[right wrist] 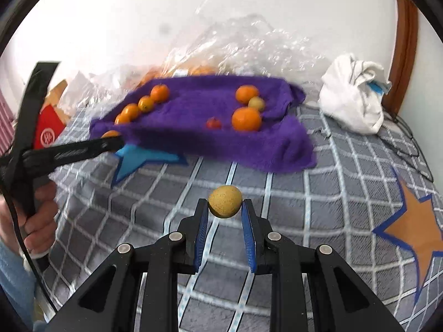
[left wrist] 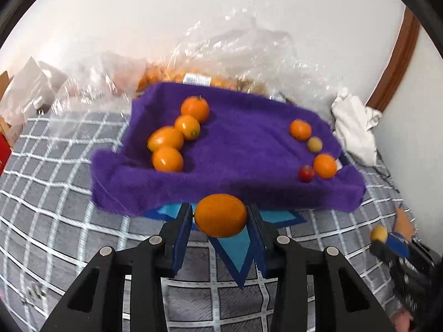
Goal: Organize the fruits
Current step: 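Lift both held fruits and carry them over the purple towel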
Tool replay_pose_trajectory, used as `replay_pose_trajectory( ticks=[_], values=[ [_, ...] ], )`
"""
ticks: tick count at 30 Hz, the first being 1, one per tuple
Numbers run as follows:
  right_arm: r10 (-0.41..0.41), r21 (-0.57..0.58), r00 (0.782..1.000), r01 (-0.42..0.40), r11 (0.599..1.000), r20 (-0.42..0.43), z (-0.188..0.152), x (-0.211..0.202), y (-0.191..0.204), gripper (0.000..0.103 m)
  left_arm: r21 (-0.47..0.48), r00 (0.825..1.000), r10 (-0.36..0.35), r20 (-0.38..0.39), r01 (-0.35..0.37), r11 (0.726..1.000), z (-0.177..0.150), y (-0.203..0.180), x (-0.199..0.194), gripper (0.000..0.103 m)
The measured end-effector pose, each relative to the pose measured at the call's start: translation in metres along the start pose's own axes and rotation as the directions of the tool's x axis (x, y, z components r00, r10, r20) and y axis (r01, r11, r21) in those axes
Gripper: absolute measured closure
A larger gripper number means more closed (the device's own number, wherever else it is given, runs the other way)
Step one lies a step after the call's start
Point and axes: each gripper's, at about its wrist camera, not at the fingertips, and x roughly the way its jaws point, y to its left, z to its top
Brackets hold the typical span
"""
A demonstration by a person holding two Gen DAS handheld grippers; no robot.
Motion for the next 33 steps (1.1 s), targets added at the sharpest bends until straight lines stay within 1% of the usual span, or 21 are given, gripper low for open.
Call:
replay_pose_trajectory(
  ticks=[6, 9, 14, 16, 19, 23, 25, 28, 31, 33],
  values=[
    [-0.040, 0.032, 0.996, 0.038, 0.999, 0.085, 0.048, -0.009, -0.003, 0.078, -0.007, 0.997, -0.045, 0.055, 0.046, 0.999, 0.036, 0.025, -0.032, 0.065],
    [-0.058, 0.051, 0.993, 0.053, 0.997, 0.105, 0.070, -0.010, -0.005, 0.078, 0.006, 0.994, -0.064, 0.084, 0.063, 0.998, 0.052, 0.038, -0.043, 0.065],
    [-0.047, 0.072, 0.992, 0.038, 0.997, 0.121, 0.109, 0.000, -0.005, 0.078, 0.008, 0.991, -0.076, 0.114, 0.076, 0.997, 0.068, 0.060, -0.046, 0.065],
    [-0.042, 0.077, 0.994, 0.034, 0.996, 0.099, 0.120, 0.013, -0.002, 0.078, -0.005, 0.989, -0.084, 0.120, 0.086, 0.996, 0.069, 0.068, -0.043, 0.065],
    [-0.023, 0.072, 0.998, 0.018, 0.997, 0.064, 0.125, 0.034, 0.004, 0.078, -0.032, 0.988, -0.101, 0.117, 0.105, 0.994, 0.067, 0.080, -0.033, 0.065],
    [-0.031, 0.027, 0.999, 0.030, 0.999, 0.010, 0.126, 0.071, 0.019, 0.078, -0.062, 0.989, -0.124, 0.081, 0.129, 0.990, 0.064, 0.091, -0.015, 0.065],
    [-0.021, 0.023, 1.000, 0.022, 0.999, -0.019, 0.126, 0.091, 0.022, 0.078, -0.064, 0.989, -0.128, 0.068, 0.133, 0.989, 0.062, 0.094, -0.009, 0.065],
    [-0.034, 0.017, 0.998, 0.035, 0.999, -0.057, 0.127, 0.114, 0.025, 0.078, -0.057, 0.991, -0.122, 0.062, 0.126, 0.990, 0.059, 0.096, -0.003, 0.065],
    [-0.035, 0.020, 0.996, 0.037, 0.999, -0.087, 0.127, 0.131, 0.024, 0.078, -0.049, 0.991, -0.116, 0.061, 0.119, 0.992, 0.057, 0.097, -0.001, 0.065],
    [-0.036, 0.019, 0.993, 0.038, 0.999, -0.110, 0.125, 0.143, 0.025, 0.078, -0.047, 0.991, -0.125, 0.052, 0.128, 0.991, 0.056, 0.097, 0.003, 0.065]
  ],
)
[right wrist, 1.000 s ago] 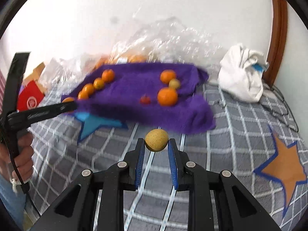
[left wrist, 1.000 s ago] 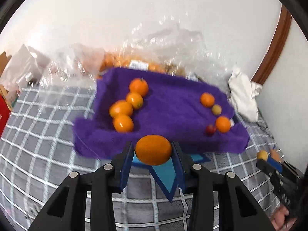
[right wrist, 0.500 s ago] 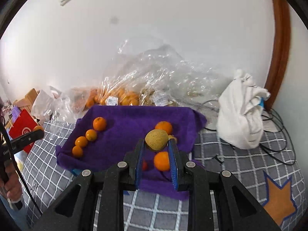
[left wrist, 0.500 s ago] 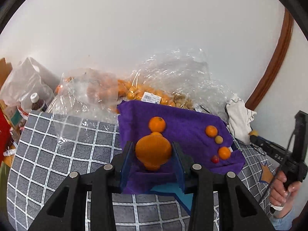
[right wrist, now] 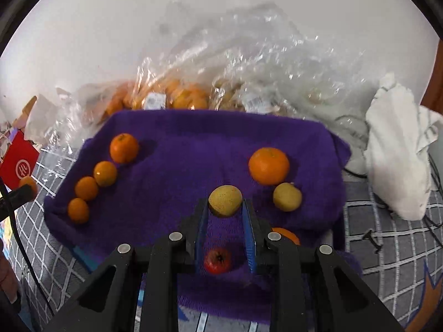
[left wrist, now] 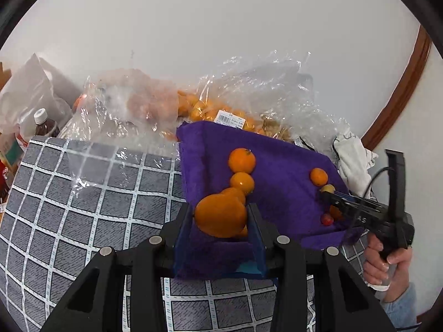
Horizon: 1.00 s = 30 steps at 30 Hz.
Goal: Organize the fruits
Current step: 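Lift both held fruits and carry them over the purple towel, then lower the fruits onto the towel and open both tools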
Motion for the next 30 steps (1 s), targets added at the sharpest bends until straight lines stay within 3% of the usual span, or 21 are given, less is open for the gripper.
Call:
replay_pose_trajectory(
  ticks=[6, 10, 15, 30],
  values=[
    [-0.009, -0.007, 0.999, 0.009, 1.000, -0.032, -0.005, 0.012, 0.000, 0.078, 0.026, 1.000, 0.012, -0.012, -0.012, 1.000, -0.003, -0.004, 0.006, 0.065],
    [0.001, 0.000, 0.999, -0.001, 1.000, -0.033, -0.005, 0.001, -0.001, 0.071, 0.021, 1.000, 0.015, -0.014, -0.015, 1.000, -0.002, -0.006, 0.005, 0.065],
    [-0.020, -0.027, 0.999, 0.021, 0.999, 0.030, -0.016, -0.043, 0.002, 0.063, 0.029, 1.000, 0.007, 0.000, -0.007, 1.000, 0.002, -0.020, -0.005, 0.065],
    [-0.120, 0.042, 0.984, 0.116, 0.992, 0.129, -0.076, -0.160, -0.028, 0.063, 0.093, 0.999, -0.022, 0.036, 0.019, 0.995, -0.001, -0.084, -0.039, 0.065]
  ],
)
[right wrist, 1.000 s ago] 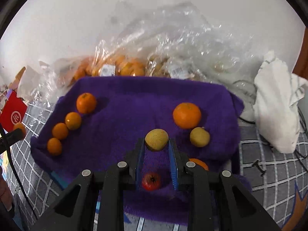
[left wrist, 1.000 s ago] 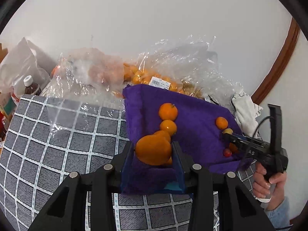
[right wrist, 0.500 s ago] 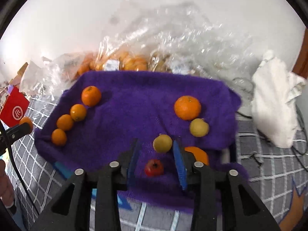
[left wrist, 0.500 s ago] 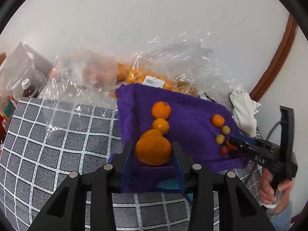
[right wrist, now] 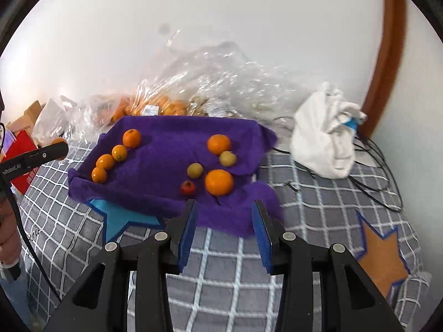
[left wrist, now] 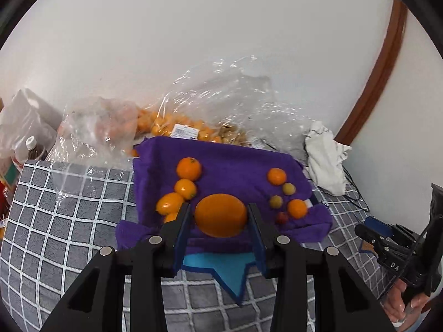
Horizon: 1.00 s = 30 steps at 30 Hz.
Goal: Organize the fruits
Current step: 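Lower the fruits onto the towel and open both tools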
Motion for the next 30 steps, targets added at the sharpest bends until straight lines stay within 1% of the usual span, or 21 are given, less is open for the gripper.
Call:
replay_pose_trajectory(
  ticks=[5, 7, 11, 15, 19, 25, 30],
  values=[
    [0.005, 0.018, 0.999, -0.006, 1.000, 0.040, -0.008, -0.027, -0.004, 0.061, 0.017, 1.000, 0.005, 0.011, -0.005, 1.000, -0.007, -0.010, -0.016, 0.065],
    [0.010, 0.018, 0.998, -0.011, 1.000, 0.054, -0.009, -0.033, -0.004, 0.057, 0.015, 1.000, 0.008, 0.011, -0.008, 1.000, -0.009, -0.011, -0.019, 0.065],
    [0.020, 0.014, 0.997, -0.021, 1.000, 0.070, -0.009, -0.035, -0.003, 0.057, 0.012, 1.000, 0.015, -0.003, -0.015, 1.000, -0.010, -0.012, -0.016, 0.065],
    [0.038, 0.020, 0.997, -0.040, 0.999, 0.065, -0.005, -0.024, -0.006, 0.057, 0.013, 0.999, 0.029, -0.021, -0.029, 0.999, -0.007, -0.012, -0.003, 0.065],
    [0.057, 0.036, 0.997, -0.059, 0.998, 0.052, 0.003, -0.003, -0.012, 0.057, 0.013, 0.998, 0.039, -0.043, -0.039, 0.999, -0.004, -0.010, 0.015, 0.065],
    [0.081, 0.045, 0.996, -0.082, 0.996, 0.032, 0.009, 0.026, -0.017, 0.057, 0.009, 0.995, 0.049, -0.092, -0.048, 0.999, 0.000, -0.009, 0.052, 0.065],
    [0.096, 0.058, 0.995, -0.097, 0.994, 0.008, 0.008, 0.047, -0.022, 0.057, -0.005, 0.988, 0.068, -0.141, -0.069, 0.998, 0.000, -0.010, 0.087, 0.065]
  ],
)
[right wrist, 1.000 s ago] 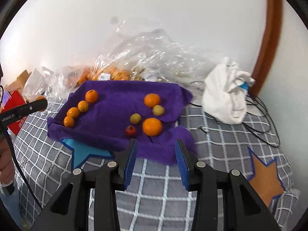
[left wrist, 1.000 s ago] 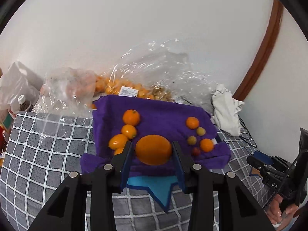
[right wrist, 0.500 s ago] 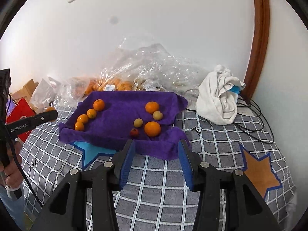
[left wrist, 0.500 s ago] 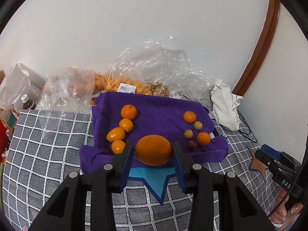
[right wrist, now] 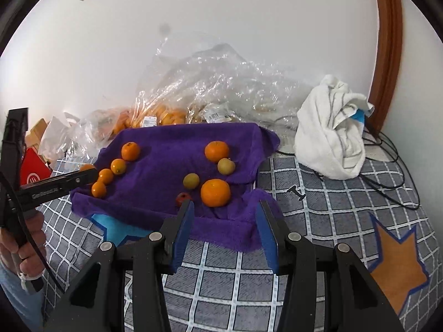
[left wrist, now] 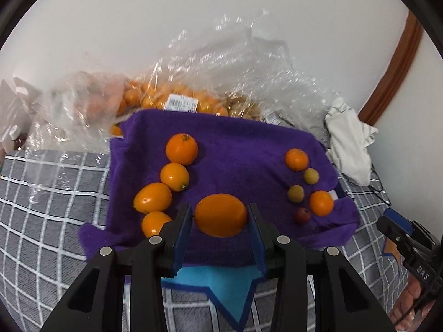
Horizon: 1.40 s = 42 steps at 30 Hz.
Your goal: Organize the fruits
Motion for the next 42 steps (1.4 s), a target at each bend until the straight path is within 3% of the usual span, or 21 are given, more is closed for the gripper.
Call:
replay_pose_trajectory(
  ticks=[14, 16, 18, 20, 22, 32, 36, 38, 41, 42],
  values=[
    [0.012, 0.015, 0.999, -0.012, 1.000, -0.042, -0.006, 0.021, -0.006, 0.057, 0.034, 0.992, 0.073, -0.099, -0.070, 0.997, -0.008, -0.006, 0.042, 0.065],
    [0.015, 0.014, 0.999, -0.014, 1.000, -0.042, -0.007, 0.019, -0.004, 0.057, 0.043, 0.990, 0.092, -0.104, -0.088, 0.995, -0.008, -0.007, 0.043, 0.054],
    [0.016, 0.012, 0.999, -0.016, 1.000, -0.041, -0.009, 0.015, -0.002, 0.057, 0.044, 0.990, 0.099, -0.102, -0.095, 0.995, -0.008, -0.007, 0.040, 0.051],
    [0.016, 0.007, 0.999, -0.016, 1.000, -0.042, -0.010, 0.010, 0.002, 0.057, 0.045, 0.995, 0.060, -0.084, -0.056, 0.997, -0.008, -0.007, 0.028, 0.048],
    [0.015, 0.003, 0.999, -0.015, 1.000, -0.040, -0.011, 0.004, 0.007, 0.057, 0.048, 0.997, 0.049, -0.052, -0.046, 0.998, -0.009, -0.008, 0.013, 0.037],
    [-0.034, 0.010, 0.999, 0.034, 0.999, 0.001, -0.017, -0.046, 0.025, 0.057, 0.091, 0.995, 0.065, 0.072, -0.071, 0.993, -0.033, -0.016, -0.074, 0.032],
    [-0.053, 0.026, 0.998, 0.053, 0.998, -0.014, -0.020, -0.066, 0.030, 0.057, 0.093, 0.992, 0.059, 0.112, -0.070, 0.993, -0.043, -0.019, -0.105, 0.018],
    [-0.068, 0.034, 0.998, 0.069, 0.997, -0.018, -0.023, -0.074, 0.032, 0.057, 0.105, 0.989, 0.062, 0.134, -0.077, 0.992, -0.050, -0.023, -0.118, 0.017],
    [-0.098, 0.035, 0.995, 0.098, 0.995, -0.009, -0.028, -0.086, 0.037, 0.041, 0.105, 0.984, 0.074, 0.161, -0.092, 0.990, -0.059, -0.026, -0.135, 0.012],
    [-0.102, 0.035, 0.995, 0.102, 0.994, 0.000, -0.030, -0.090, 0.038, 0.031, 0.105, 0.983, 0.080, 0.168, -0.098, 0.990, -0.061, -0.026, -0.139, 0.011]
  ],
)
